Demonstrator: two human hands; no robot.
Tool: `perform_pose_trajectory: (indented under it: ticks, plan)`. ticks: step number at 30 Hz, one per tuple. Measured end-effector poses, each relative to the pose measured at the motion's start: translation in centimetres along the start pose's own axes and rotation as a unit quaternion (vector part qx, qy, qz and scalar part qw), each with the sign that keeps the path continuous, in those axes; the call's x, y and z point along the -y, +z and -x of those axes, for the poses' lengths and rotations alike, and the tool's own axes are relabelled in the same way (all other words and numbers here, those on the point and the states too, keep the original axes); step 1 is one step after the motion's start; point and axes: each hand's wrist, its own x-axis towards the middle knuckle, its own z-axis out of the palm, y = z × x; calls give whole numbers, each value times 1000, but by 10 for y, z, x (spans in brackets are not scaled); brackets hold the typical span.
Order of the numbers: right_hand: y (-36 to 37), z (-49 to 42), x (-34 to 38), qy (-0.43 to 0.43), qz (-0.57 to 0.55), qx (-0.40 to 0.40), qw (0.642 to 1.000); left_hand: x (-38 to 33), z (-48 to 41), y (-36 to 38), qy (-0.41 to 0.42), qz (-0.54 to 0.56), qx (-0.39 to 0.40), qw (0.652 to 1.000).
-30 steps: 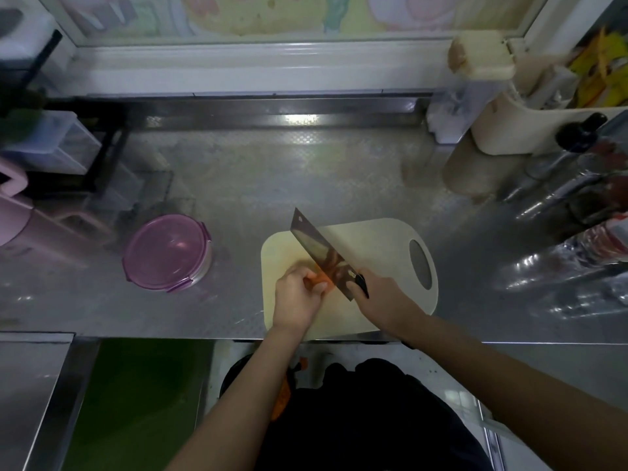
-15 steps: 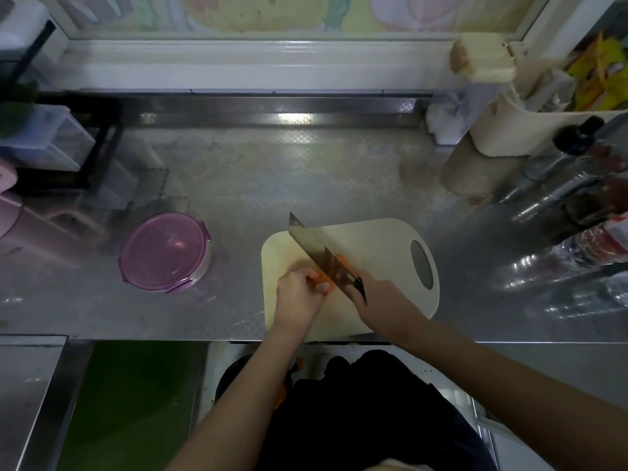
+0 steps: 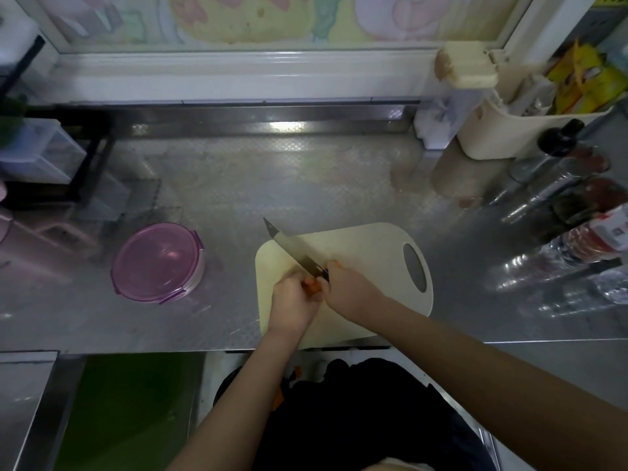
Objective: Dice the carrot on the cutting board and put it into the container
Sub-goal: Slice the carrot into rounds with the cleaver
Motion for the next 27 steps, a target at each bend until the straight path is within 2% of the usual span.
perform_pose_trajectory:
  ticks: [9, 12, 16, 27]
  plan:
    - [-3, 9, -13, -10, -51, 7, 999, -4, -2, -1, -32, 0, 17, 999]
    - [-4, 27, -29, -30, -31, -3, 999, -5, -3, -2, -38, 1, 21, 999]
    - [3, 47, -45, -3, 23, 5, 1000, -5, -3, -1, -39, -8, 19, 999]
    - [15, 28, -38, 4, -36, -5, 999, -10, -4, -6, -17, -12, 25, 999]
